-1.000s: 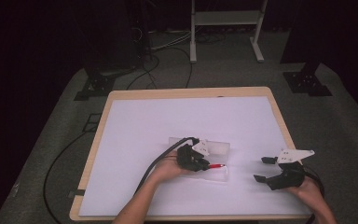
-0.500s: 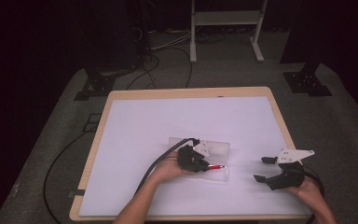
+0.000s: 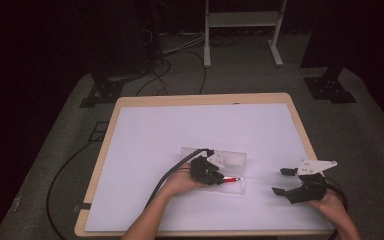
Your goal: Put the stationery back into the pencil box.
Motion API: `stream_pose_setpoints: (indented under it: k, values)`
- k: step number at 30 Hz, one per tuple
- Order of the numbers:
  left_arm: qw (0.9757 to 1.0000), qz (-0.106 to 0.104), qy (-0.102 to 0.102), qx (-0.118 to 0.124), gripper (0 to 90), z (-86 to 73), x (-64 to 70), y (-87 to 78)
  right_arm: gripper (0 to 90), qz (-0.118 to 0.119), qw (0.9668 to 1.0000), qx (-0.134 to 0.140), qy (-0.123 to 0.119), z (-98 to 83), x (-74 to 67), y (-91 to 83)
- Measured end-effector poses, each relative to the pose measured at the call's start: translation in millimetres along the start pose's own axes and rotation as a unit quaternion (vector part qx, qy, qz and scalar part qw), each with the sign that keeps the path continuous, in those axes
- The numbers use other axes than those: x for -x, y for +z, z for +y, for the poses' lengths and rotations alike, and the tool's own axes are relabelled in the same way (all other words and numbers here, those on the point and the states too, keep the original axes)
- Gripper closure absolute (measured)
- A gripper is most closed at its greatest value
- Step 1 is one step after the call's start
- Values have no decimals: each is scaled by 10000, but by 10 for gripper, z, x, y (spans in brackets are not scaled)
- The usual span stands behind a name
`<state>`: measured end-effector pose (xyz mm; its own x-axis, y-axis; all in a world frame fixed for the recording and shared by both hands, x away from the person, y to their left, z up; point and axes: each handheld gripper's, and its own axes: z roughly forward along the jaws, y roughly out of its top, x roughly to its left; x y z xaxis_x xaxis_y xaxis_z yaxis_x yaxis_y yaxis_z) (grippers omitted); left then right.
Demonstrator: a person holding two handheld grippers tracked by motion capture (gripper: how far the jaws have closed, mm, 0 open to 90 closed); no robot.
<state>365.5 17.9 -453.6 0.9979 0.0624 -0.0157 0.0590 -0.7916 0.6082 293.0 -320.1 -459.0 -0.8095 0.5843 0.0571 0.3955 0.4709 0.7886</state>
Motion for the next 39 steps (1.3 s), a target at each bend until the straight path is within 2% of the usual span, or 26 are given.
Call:
stream_pose_setpoints:
  k: [20,39]
  values:
    - [10000,-61,-15,73,781,-4,12,3,195,10,10000,-31,1,-8,3,13]
    - [9994,19,-49,346,752,-3,27,-132,196,-8,10000,-55,16,-9,19,25]
